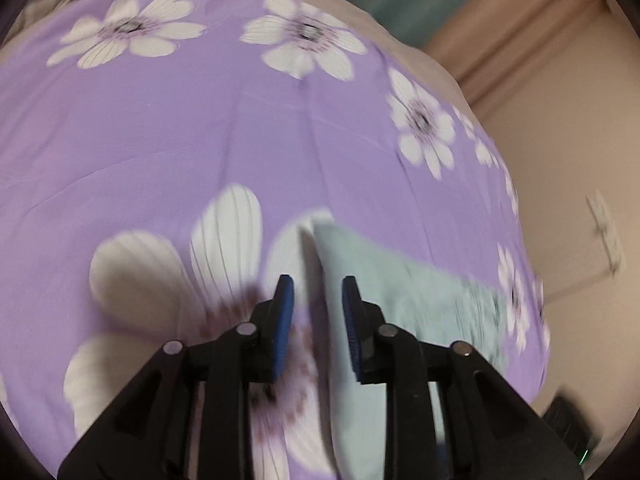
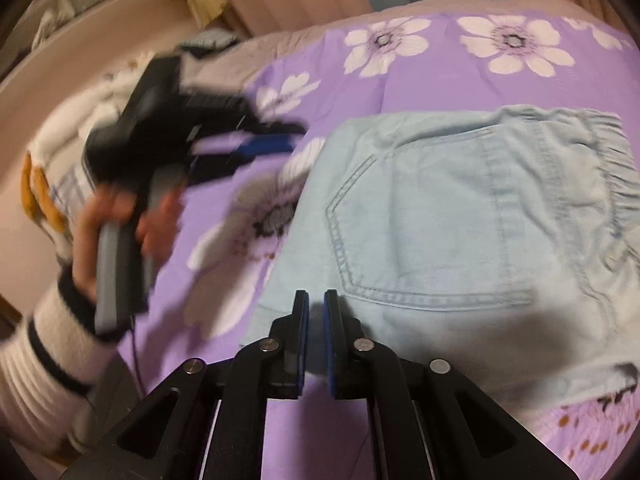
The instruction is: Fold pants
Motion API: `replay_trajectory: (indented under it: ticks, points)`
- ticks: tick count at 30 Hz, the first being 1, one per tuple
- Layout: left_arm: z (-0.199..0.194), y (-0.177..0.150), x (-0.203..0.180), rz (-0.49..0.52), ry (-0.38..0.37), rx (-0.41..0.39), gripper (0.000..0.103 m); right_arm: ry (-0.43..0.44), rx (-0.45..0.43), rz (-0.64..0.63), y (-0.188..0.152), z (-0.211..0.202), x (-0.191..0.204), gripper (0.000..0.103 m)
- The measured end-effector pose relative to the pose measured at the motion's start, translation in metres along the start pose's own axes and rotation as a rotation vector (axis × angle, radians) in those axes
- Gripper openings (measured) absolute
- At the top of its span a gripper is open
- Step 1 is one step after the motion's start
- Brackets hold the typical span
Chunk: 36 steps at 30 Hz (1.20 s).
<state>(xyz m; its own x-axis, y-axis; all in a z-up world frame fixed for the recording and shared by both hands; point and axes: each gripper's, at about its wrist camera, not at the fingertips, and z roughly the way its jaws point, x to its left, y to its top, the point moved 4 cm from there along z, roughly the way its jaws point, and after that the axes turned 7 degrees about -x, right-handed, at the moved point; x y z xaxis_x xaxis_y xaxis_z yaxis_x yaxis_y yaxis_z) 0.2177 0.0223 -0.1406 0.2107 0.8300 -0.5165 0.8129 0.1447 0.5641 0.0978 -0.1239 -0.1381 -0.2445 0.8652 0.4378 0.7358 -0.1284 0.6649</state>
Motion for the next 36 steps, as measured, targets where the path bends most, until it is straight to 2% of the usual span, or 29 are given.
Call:
replay_trajectory:
  ticks: [3, 4, 6, 9, 10, 11, 12, 13, 15, 17, 18, 21, 22, 26, 30, 34, 36]
  points:
    - [-0.011, -0.022, -0.022, 0.069, -0.02, 0.015, 0.055, -0.036, -0.058, 0.059, 0.009, -0.024, -0.015, 0.021]
    - [-0.014, -0.031, -0.032, 0.089, -0.035, 0.018, 0.06, -0.062, -0.083, 0.073, 0.012, -0.034, -0.022, 0.023]
    - [-0.019, -0.046, -0.046, 0.116, -0.065, 0.028, 0.06, -0.123, -0.13, 0.105, 0.02, -0.054, -0.039, 0.025]
    - [-0.016, -0.069, -0.068, 0.184, -0.076, 0.041, 0.059, -0.258, -0.178, 0.145, 0.031, -0.077, -0.067, 0.025]
    - [-0.011, -0.078, -0.075, 0.216, -0.07, 0.053, 0.058, -0.272, -0.188, 0.15, 0.033, -0.081, -0.071, 0.025]
    - [-0.007, -0.083, -0.08, 0.227, -0.07, 0.066, 0.056, -0.279, -0.203, 0.147, 0.036, -0.085, -0.075, 0.025]
    - [-0.003, -0.089, -0.083, 0.232, -0.079, 0.08, 0.047, -0.292, -0.209, 0.134, 0.037, -0.086, -0.077, 0.025]
    - [0.003, -0.096, -0.086, 0.239, -0.085, 0.099, 0.042, -0.312, -0.203, 0.116, 0.036, -0.085, -0.078, 0.025]
    - [0.009, -0.107, -0.086, 0.268, -0.059, 0.111, 0.042, -0.381, -0.169, 0.073, 0.031, -0.08, -0.081, 0.025]
    - [0.016, -0.117, -0.081, 0.27, -0.044, 0.134, 0.042, -0.478, -0.097, 0.035, 0.017, -0.071, -0.09, 0.024]
    - [0.014, -0.12, -0.08, 0.278, -0.048, 0.123, 0.043, -0.494, -0.074, 0.039, 0.01, -0.069, -0.095, 0.024]
    - [0.006, -0.126, -0.081, 0.318, -0.037, 0.121, 0.044, -0.498, -0.063, 0.067, 0.0, -0.075, -0.104, 0.025]
    - [0.002, -0.127, -0.08, 0.321, -0.034, 0.118, 0.044, -0.475, -0.062, 0.089, -0.001, -0.08, -0.106, 0.025]
    - [-0.015, -0.129, -0.069, 0.284, -0.031, 0.097, 0.044, -0.392, -0.083, 0.197, -0.001, -0.103, -0.114, 0.025]
    - [-0.023, -0.13, -0.059, 0.221, -0.028, 0.089, 0.044, -0.407, -0.131, 0.183, 0.0, -0.121, -0.102, 0.025]
    - [-0.024, -0.123, -0.055, 0.127, -0.037, 0.094, 0.044, -0.281, -0.226, 0.181, 0.011, -0.129, -0.082, 0.025]
    - [-0.022, -0.123, -0.055, 0.121, -0.026, 0.099, 0.044, -0.215, -0.22, 0.182, 0.015, -0.118, -0.075, 0.025]
